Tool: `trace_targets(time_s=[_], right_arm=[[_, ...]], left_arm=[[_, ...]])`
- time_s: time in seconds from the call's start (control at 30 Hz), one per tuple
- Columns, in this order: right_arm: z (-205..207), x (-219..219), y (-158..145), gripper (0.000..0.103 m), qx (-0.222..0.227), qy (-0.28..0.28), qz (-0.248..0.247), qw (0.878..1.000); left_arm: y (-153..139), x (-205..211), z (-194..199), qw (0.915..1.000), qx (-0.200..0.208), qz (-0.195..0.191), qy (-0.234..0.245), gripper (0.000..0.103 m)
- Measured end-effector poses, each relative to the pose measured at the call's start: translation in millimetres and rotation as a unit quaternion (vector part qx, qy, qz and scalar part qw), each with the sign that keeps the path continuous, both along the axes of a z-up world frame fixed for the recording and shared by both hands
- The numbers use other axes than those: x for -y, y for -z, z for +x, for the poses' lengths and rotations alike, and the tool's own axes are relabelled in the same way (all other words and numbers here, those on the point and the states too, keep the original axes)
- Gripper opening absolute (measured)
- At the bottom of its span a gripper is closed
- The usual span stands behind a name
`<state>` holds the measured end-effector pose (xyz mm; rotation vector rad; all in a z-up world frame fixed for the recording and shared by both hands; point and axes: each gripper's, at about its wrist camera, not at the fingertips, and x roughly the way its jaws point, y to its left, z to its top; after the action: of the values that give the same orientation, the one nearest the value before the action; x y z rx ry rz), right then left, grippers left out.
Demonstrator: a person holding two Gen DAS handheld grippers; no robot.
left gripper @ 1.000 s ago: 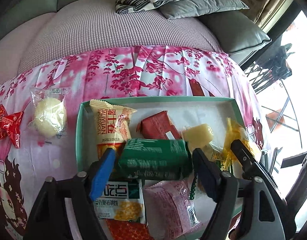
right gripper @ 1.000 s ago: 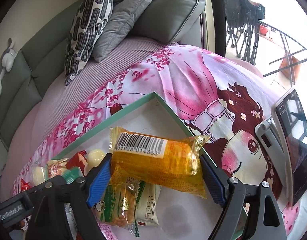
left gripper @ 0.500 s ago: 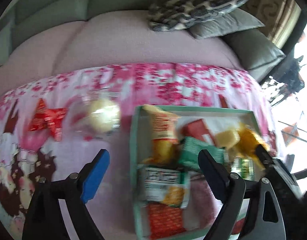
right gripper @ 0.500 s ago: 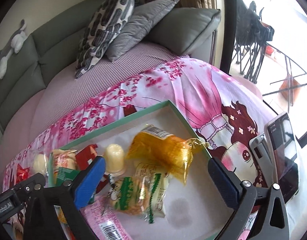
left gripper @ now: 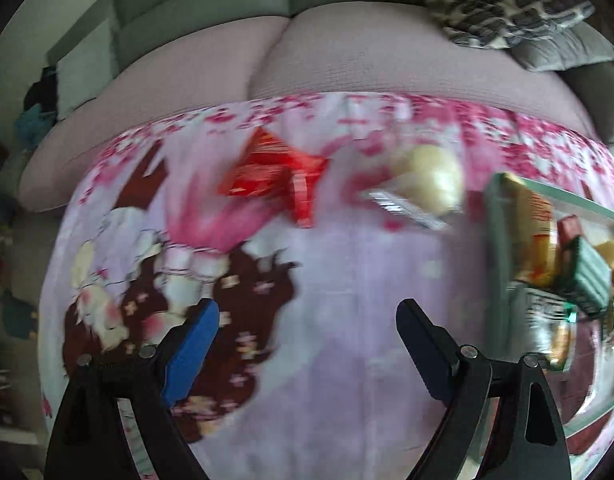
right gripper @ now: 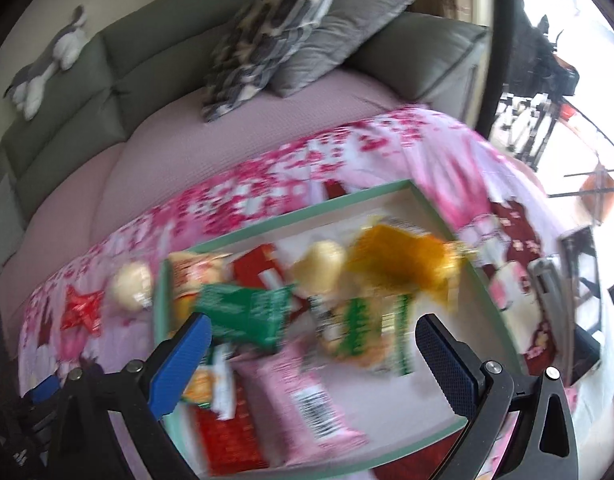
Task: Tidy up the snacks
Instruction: 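Move both grippers back toward the red candy pack and bun, then grasp the red Rafer Kiss pack with the left gripper while the right grasps the wrapped bun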
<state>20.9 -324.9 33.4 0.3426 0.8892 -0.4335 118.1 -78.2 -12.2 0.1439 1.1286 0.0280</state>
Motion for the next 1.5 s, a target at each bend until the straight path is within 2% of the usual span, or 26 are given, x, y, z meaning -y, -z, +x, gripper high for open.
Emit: trace_targets(time_s=[0.23,0.43,0.57,0.8,1.03,1.17,1.37,1.5], right_arm=[[18.9,-60.1,6.0,0.103,-0.007,-0.076,0.001,0.997],[30.5,-97.8,17.8,0.103,-0.02,-0.129,-0.011,0.991],[37.4,-112.8,25.0,0.103,-0.031,-0.145,-0.026,0.989],[60.6,-122.8,20.7,0.103,-0.015,-0.171,0.007,0.985],[115.8,-122.3,0.3,0.103,-0.012,-0.19,0.017,0.981],[151.1,-121.5,1.5,0.102,-0.044,-0.209,0.045,0.976],[191.3,-117.8,18.7,0.087,-0.104,-0.204,0.072,0.971],[209.3,-115.4,39.0,0.079,-0.142,-0.196,0.11,0.964]], left_arm=[[-7.9,-49.5,1.1,0.9986,0.016,0.016,-0.049,0.09],[-2.0,-84.6,2.4,0.9958,0.006,-0.003,-0.091,0.09],[-2.6,-97.3,9.1,0.9945,0.004,-0.027,-0.101,0.09],[-14.3,-98.1,33.7,0.9953,0.004,-0.064,-0.073,0.09],[-32.3,-95.6,80.3,0.9926,-0.004,-0.115,-0.038,0.09],[-28.5,-88.6,102.8,0.9926,-0.027,-0.117,-0.021,0.091],[-8.4,-88.1,129.7,0.9877,-0.077,-0.135,-0.015,0.09],[5.1,-87.7,143.8,0.9778,-0.114,-0.175,-0.014,0.09]])
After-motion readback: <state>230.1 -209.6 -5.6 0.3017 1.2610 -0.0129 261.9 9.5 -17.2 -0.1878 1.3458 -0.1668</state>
